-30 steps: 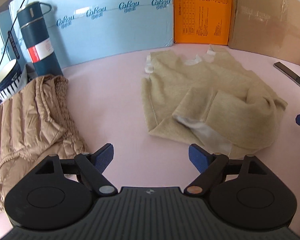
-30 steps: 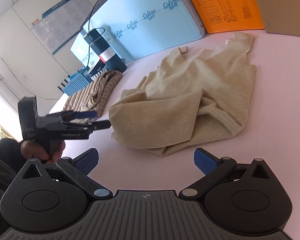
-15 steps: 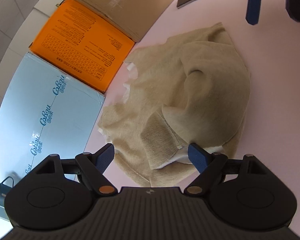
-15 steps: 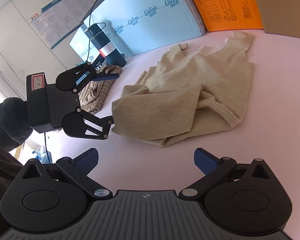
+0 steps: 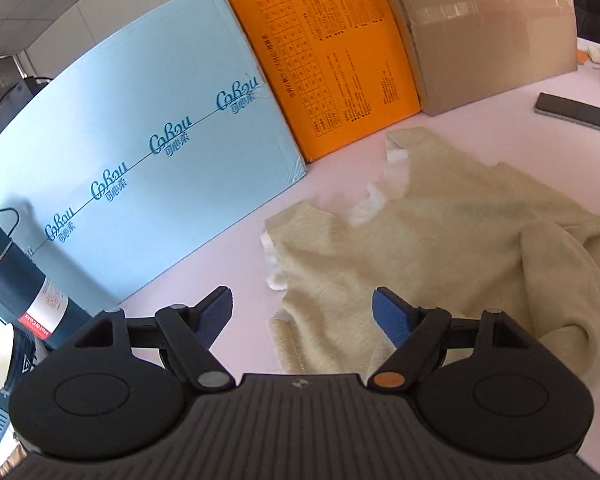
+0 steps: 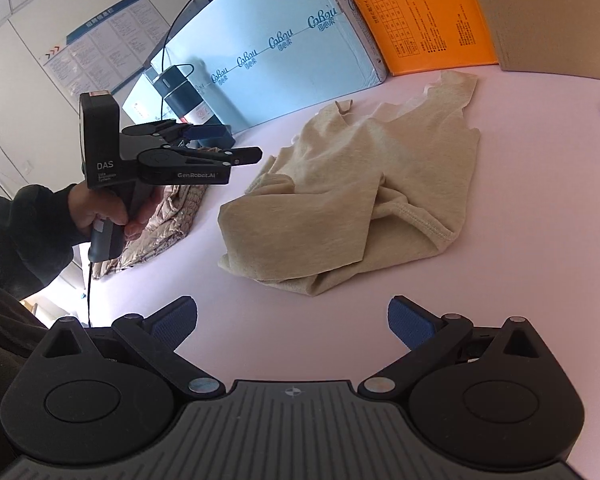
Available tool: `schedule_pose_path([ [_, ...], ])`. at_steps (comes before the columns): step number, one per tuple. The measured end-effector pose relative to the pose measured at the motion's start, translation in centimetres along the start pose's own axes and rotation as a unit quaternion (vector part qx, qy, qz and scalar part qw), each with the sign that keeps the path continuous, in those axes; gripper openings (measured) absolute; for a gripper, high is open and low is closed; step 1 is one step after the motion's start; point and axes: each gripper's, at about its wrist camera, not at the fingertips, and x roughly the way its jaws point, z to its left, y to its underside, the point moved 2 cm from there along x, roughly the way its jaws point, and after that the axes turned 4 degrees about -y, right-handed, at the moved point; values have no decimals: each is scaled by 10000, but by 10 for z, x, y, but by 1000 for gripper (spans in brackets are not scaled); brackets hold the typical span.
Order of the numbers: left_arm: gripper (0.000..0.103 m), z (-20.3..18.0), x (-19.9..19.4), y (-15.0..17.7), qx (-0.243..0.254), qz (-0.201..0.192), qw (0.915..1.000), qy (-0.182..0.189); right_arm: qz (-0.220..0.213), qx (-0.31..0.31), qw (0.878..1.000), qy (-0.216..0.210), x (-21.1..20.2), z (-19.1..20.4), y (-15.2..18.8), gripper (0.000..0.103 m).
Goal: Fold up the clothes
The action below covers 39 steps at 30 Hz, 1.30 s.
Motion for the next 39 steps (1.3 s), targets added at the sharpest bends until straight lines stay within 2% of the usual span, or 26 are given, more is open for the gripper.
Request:
schedule_pose_path([
  [2,80,-6,-7,7,676,-178,9973,233,-12,43,10000,32,-1,-2,0,103],
  [3,80,-11,-12,12,1115,-250,9929,322,-22,44,10000,48,-1,-2,0,103],
  [5,80,-24,-21,25,2005,-393,9775,522,-32,38,10000,53,-2,-3,1,103],
  [7,80,-35,-29,38,2818,-483,9558,684,-18,53,10000,56,-2,-3,1,103],
  [10,80,-47,-26,43,3392,-494,9366,722,9,98,9999,62,1,-3,3,103],
  [11,80,-50,-23,42,3471,-486,9342,661,16,107,9999,60,2,-3,3,103],
  [12,80,-51,-18,39,3462,-456,9355,539,16,102,9999,61,2,-3,4,103],
  [14,80,-51,-12,32,3319,-477,9411,443,17,87,9999,62,3,-1,4,103],
  [17,80,-51,-11,19,3089,-676,9473,517,-11,61,9999,110,0,1,6,103],
  [19,80,-55,-13,13,3098,-798,9451,668,-82,130,9998,162,-3,0,7,103],
  [21,79,-60,-8,11,3186,-754,9418,758,-159,213,9994,205,-5,-2,7,103],
  [22,67,-64,-3,11,3205,-672,9414,812,-192,246,9993,226,-6,-3,7,103],
  [23,43,-66,0,11,3197,-591,9419,844,-221,242,9992,238,-7,-2,7,103],
  [24,29,-66,1,10,3093,-553,9453,875,-251,237,9991,250,-8,-2,6,103],
  [25,5,-64,0,8,2939,-530,9500,913,-279,225,9990,262,-9,-1,6,103],
  [27,2,-61,-1,6,2629,-483,9585,990,-326,143,9990,280,-11,1,6,103],
  [28,2,-55,-4,3,2322,-455,9664,1009,-347,101,9989,293,-12,2,6,103],
  [31,2,-24,-18,-1,1036,-329,9899,911,-405,-43,9987,310,-12,4,3,103],
  [33,2,2,-31,5,256,-242,9969,702,-443,-133,9986,239,-11,5,-1,103],
  [36,2,34,-48,16,-639,-69,9974,332,-356,-284,9990,37,2,7,-8,103],
  [37,2,45,-51,23,-998,127,9948,156,-319,-344,9989,-33,7,8,-11,103],
  [39,2,63,-52,41,-1688,561,9840,-67,-242,-471,9985,-158,19,11,-16,103],
])
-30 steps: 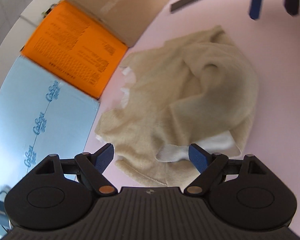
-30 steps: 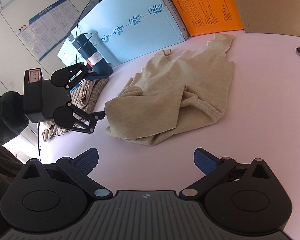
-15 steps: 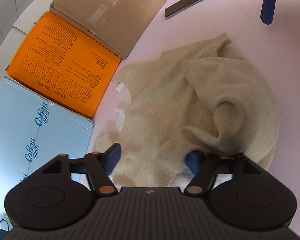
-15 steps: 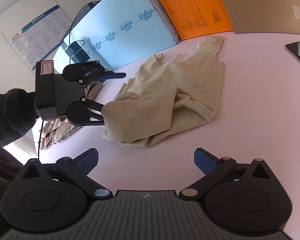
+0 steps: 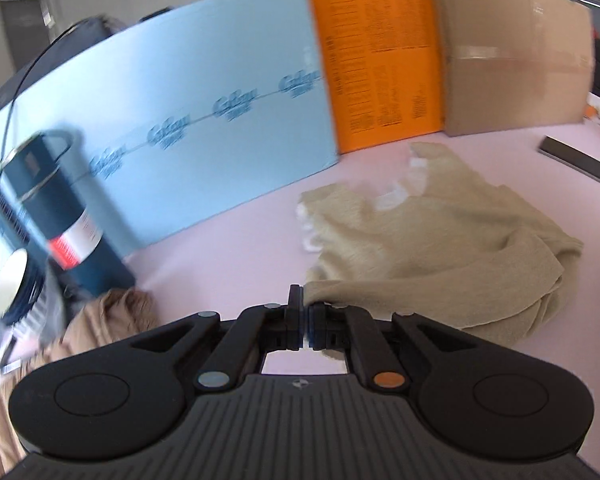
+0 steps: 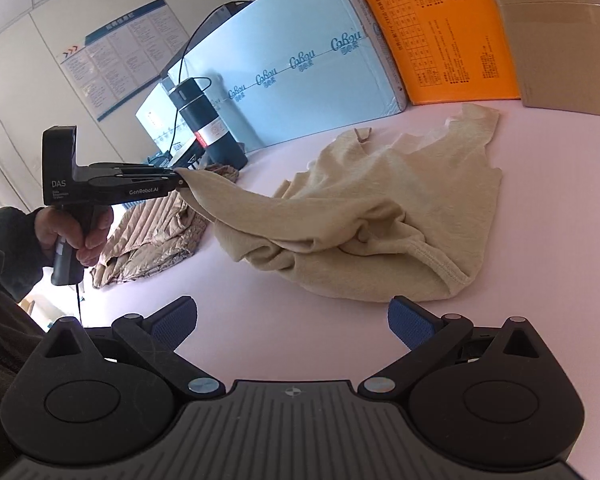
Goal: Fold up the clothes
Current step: 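Grasp the hem with the left gripper and pull it outward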
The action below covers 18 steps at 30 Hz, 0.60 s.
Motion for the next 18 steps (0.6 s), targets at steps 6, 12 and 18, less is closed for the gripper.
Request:
schedule_pose_path([
  [6,5,13,12,48,-752,925,9921,-400,144,-441,9985,-277,30,12,-19,103],
  [12,5,15,21,71,-1568,1220,9792,-399,276,-1271,9907,393,64,26,-44,103],
  [18,9,18,21,73,-1616,1184,9790,-368,318,-1880,9743,1199,96,28,-59,100],
])
